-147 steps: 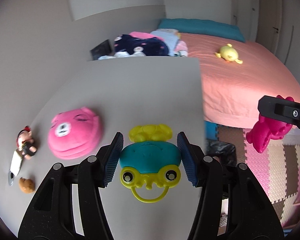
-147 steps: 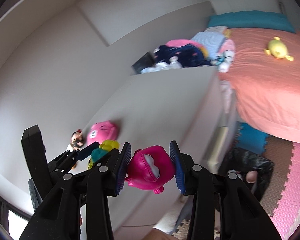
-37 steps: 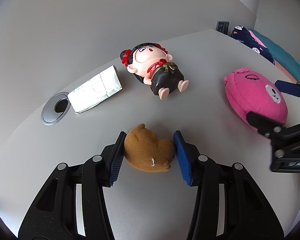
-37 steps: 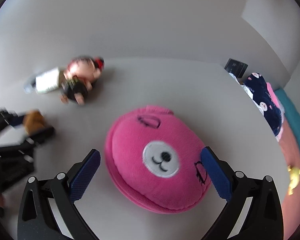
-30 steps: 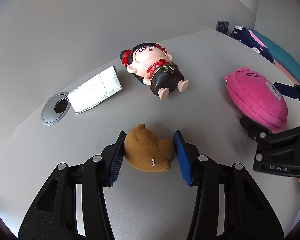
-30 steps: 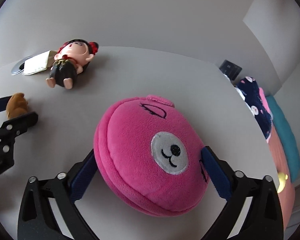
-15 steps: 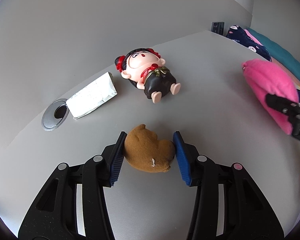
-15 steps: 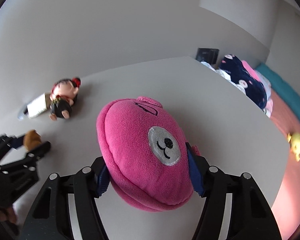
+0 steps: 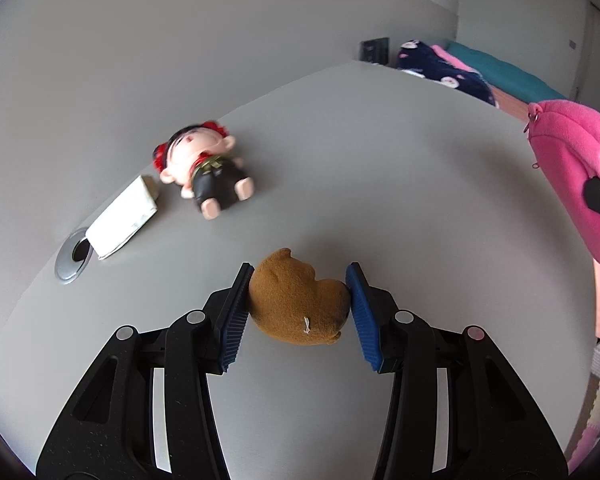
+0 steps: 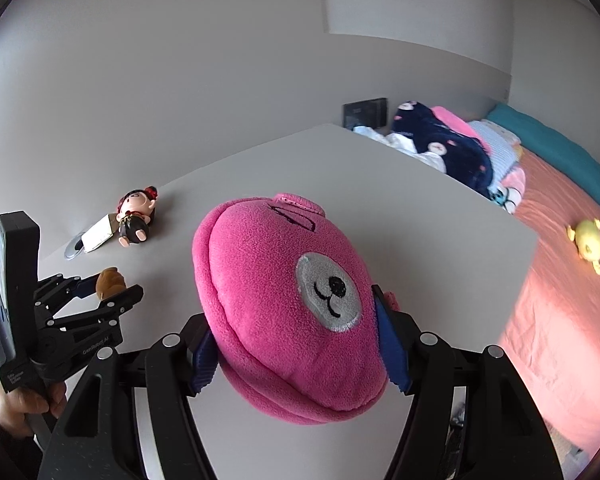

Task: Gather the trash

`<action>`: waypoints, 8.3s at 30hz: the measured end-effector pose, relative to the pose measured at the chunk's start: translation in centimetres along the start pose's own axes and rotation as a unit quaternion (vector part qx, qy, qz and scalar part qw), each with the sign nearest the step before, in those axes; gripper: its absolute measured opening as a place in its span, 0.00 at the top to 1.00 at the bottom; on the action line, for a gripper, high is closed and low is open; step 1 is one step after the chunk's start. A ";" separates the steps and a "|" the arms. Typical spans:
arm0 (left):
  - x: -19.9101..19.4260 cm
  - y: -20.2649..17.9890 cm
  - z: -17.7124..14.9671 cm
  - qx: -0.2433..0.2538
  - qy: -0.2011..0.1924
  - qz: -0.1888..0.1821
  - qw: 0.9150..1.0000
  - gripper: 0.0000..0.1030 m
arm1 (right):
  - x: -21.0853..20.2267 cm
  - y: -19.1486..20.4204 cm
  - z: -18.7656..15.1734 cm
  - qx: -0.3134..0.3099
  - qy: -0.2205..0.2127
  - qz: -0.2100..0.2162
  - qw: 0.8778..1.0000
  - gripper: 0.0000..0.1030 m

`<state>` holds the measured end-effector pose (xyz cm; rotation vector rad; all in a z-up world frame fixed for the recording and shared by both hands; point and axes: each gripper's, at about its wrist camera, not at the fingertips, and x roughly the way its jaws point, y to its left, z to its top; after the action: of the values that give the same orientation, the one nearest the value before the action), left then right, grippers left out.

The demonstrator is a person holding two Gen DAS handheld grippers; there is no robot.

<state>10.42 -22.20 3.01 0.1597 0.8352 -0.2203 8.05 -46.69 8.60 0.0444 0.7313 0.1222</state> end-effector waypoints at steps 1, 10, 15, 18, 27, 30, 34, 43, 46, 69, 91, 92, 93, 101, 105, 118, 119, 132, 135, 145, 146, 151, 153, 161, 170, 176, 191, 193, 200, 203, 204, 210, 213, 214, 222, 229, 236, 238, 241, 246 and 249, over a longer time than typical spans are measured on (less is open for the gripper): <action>-0.3 -0.7 0.1 0.006 -0.003 -0.006 1.000 0.55 | -0.7 -0.8 -0.4 0.010 -0.003 0.000 1.000 0.35; -2.8 -9.0 0.5 0.073 -0.021 -0.042 0.996 0.55 | -4.8 -7.7 -3.8 0.085 -0.025 -0.020 0.996 0.34; -4.4 -13.8 0.6 0.100 -0.030 -0.072 0.992 0.55 | -7.3 -11.6 -6.0 0.120 -0.034 -0.029 0.992 0.34; -5.3 -16.9 0.0 0.123 -0.030 -0.090 0.988 0.55 | -8.9 -13.6 -7.4 0.135 -0.042 -0.033 0.989 0.33; -7.2 -26.2 -2.0 0.200 -0.026 -0.135 0.970 0.54 | -12.5 -19.2 -11.9 0.189 -0.056 -0.056 0.979 0.33; -7.4 -28.6 -2.6 0.214 -0.019 -0.153 0.965 0.54 | -13.4 -20.8 -13.0 0.202 -0.058 -0.064 0.976 0.33; -7.2 -31.4 -3.5 0.230 -0.008 -0.167 0.959 0.54 | -14.5 -22.6 -14.2 0.218 -0.062 -0.074 0.971 0.33; -6.2 -35.4 -4.8 0.252 0.031 -0.189 0.949 0.30 | -13.5 -26.8 -15.8 0.277 -0.036 -0.081 0.957 0.12; -6.6 -36.0 -5.4 0.267 0.006 -0.163 0.950 0.06 | -13.9 -28.4 -16.9 0.320 -0.040 -0.102 0.941 0.02; -6.0 -33.8 -4.3 0.247 0.010 -0.152 0.957 0.06 | -14.9 -27.7 -16.5 0.321 -0.060 -0.144 0.934 0.02; -4.7 -20.9 -0.7 0.146 0.002 -0.132 0.980 0.06 | -9.7 -17.4 -9.2 0.240 -0.043 -0.067 0.968 0.02; -4.6 -20.2 -0.6 0.140 0.001 -0.130 0.982 0.06 | -9.4 -16.8 -8.8 0.232 -0.044 -0.068 0.969 0.02; -4.5 -19.4 -0.4 0.134 0.001 -0.129 0.983 0.06 | -9.1 -16.0 -8.3 0.222 -0.043 -0.068 0.972 0.02; -3.7 -13.1 0.3 0.088 0.000 -0.108 0.990 0.06 | -6.3 -11.2 -5.9 0.180 -0.026 -0.051 0.982 0.02; -3.2 -9.5 0.6 0.067 0.001 -0.094 0.993 0.06 | -4.7 -8.9 -5.0 0.163 -0.017 -0.042 0.986 0.02; -2.1 2.0 1.3 0.016 -0.007 -0.023 1.000 0.06 | -0.8 -2.2 -2.7 0.135 0.005 0.011 0.991 0.02; -1.9 2.7 1.3 0.015 -0.008 -0.016 1.000 0.06 | -0.5 -1.6 -2.6 0.132 0.006 0.015 0.991 0.02; 1.6 12.7 1.6 -0.020 0.012 0.039 0.999 0.06 | 3.7 4.7 -1.4 0.109 0.034 0.047 0.992 0.02; 2.9 13.3 2.0 -0.004 0.019 0.036 0.999 0.06 | 4.7 6.4 -0.9 0.107 0.042 0.063 0.991 0.02; 5.8 13.1 3.1 0.032 0.026 0.021 0.999 0.31 | 9.0 12.9 2.3 0.091 0.057 0.099 0.989 0.02; 5.8 13.2 3.0 0.032 0.023 0.023 0.999 0.36 | 9.4 13.6 2.7 0.085 0.059 0.100 0.990 0.02; 5.6 13.7 2.8 0.017 0.018 0.018 1.000 0.49 | 11.5 16.8 4.2 0.053 0.063 0.101 0.991 0.02; 5.2 14.8 2.6 -0.018 0.014 -0.007 1.000 0.50 | 12.5 18.0 4.7 0.039 0.069 0.099 0.992 0.02; 4.7 15.9 2.1 -0.041 0.008 -0.021 0.999 0.50 | 16.3 21.9 6.1 -0.015 0.079 0.062 0.995 0.02; 4.6 15.9 2.2 -0.044 0.009 -0.024 0.999 0.50 | 19.9 23.8 5.8 -0.015 0.118 0.039 0.992 0.33; 4.6 15.6 2.4 -0.041 0.005 -0.017 0.999 0.51 | 19.0 23.1 4.8 -0.023 0.108 0.029 0.993 0.37; 3.4 14.0 3.2 -0.030 -0.020 -0.021 0.999 0.65 | 12.2 15.0 4.0 0.040 0.077 0.058 0.995 0.37; 3.1 13.6 3.2 -0.026 -0.020 -0.025 0.999 0.66 | 10.9 13.6 3.6 0.050 0.074 0.062 0.994 0.37; 2.0 10.2 2.4 0.001 -0.014 -0.021 1.000 0.66 | 6.5 9.4 1.5 0.079 0.057 0.073 0.993 0.37; 0.9 8.0 2.0 0.010 -0.018 -0.030 0.999 0.66 | 5.3 7.7 0.7 0.093 0.052 0.073 0.992 0.37; 0.5 7.2 2.0 0.011 -0.018 -0.037 0.999 0.66 | 4.8 7.1 0.5 0.097 0.050 0.073 0.991 0.37; -2.8 -0.2 2.6 0.060 -0.032 -0.067 0.995 0.66 | 0.8 2.0 -1.3 0.137 0.020 0.066 0.988 0.37; -4.6 -5.2 3.1 0.090 -0.041 -0.093 0.991 0.66 | -1.3 -1.1 -2.5 0.160 0.007 0.056 0.986 0.37; -5.0 -6.7 3.2 0.100 -0.043 -0.099 0.989 0.66 | -2.3 -2.7 -3.1 0.169 0.001 0.048 0.985 0.37; -7.1 -20.4 1.9 0.176 -0.041 -0.159 0.971 0.66 | -8.2 -13.2 -6.8 0.222 -0.018 -0.017 0.975 0.37; -7.0 -30.3 -0.5 0.238 -0.013 -0.202 0.950 0.66 | -11.3 -21.6 -11.2 0.276 -0.015 -0.072 0.958 0.37; -5.6 -35.6 -2.3 0.277 0.021 -0.221 0.935 0.21 | -10.3 -26.6 -14.5 0.335 0.015 -0.102 0.937 0.10; -5.7 -36.1 -2.9 0.286 -0.007 -0.192 0.939 0.06 | -10.3 -27.8 -15.4 0.361 -0.002 -0.121 0.925 0.02; -5.2 -36.0 -3.2 0.297 -0.002 -0.176 0.938 0.06 | -10.7 -28.7 -16.0 0.360 -0.009 -0.159 0.919 0.02; -5.2 -34.8 -3.0 0.283 0.000 -0.168 0.944 0.06 | -11.5 -28.7 -16.1 0.352 -0.020 -0.160 0.922 0.02; -5.7 -33.7 -3.1 0.273 0.000 -0.165 0.948 0.06 | -11.8 -27.9 -15.6 0.340 -0.021 -0.158 0.927 0.02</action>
<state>-4.09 -53.29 3.42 0.5403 0.7809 -0.7694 -8.44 -75.89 2.50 0.5875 0.7014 -0.4465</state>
